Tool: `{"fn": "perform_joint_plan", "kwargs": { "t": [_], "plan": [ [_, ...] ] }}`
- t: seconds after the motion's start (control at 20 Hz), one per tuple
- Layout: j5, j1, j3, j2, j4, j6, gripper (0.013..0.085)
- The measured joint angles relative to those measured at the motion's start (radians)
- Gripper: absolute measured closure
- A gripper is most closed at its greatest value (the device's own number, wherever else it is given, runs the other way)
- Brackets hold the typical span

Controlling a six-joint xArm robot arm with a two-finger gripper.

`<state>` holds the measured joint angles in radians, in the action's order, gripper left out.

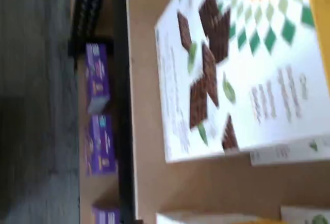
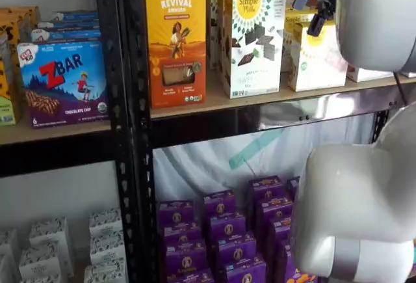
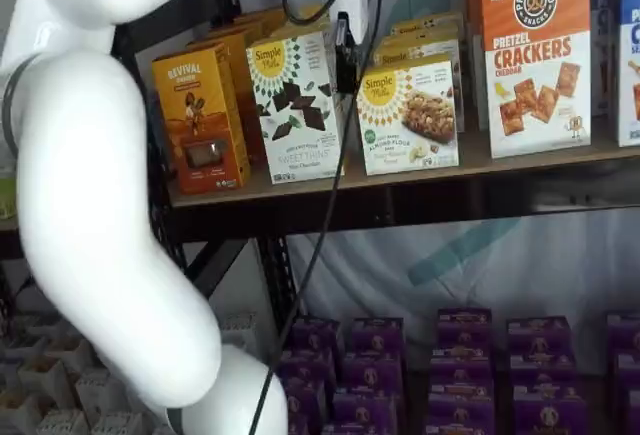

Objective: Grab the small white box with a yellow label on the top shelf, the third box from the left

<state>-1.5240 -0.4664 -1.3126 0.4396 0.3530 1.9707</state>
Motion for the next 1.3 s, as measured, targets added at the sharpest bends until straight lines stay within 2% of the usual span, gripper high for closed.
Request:
{"fn": "perform_joint_plan", "kwargs": {
  "t": [0.2,0.6,1.3],
  "plan": [
    [0.023,-0.006,-0.028,-0.064,-0.043,0.026,0.0130],
    [-0.019,-0.017,-0.104,-0.160,-0.073,0.042,0.0130],
    [-0.097,0.045,-0.213,-0.268,-0.189,-0.005,0.0130]
  ]
}}
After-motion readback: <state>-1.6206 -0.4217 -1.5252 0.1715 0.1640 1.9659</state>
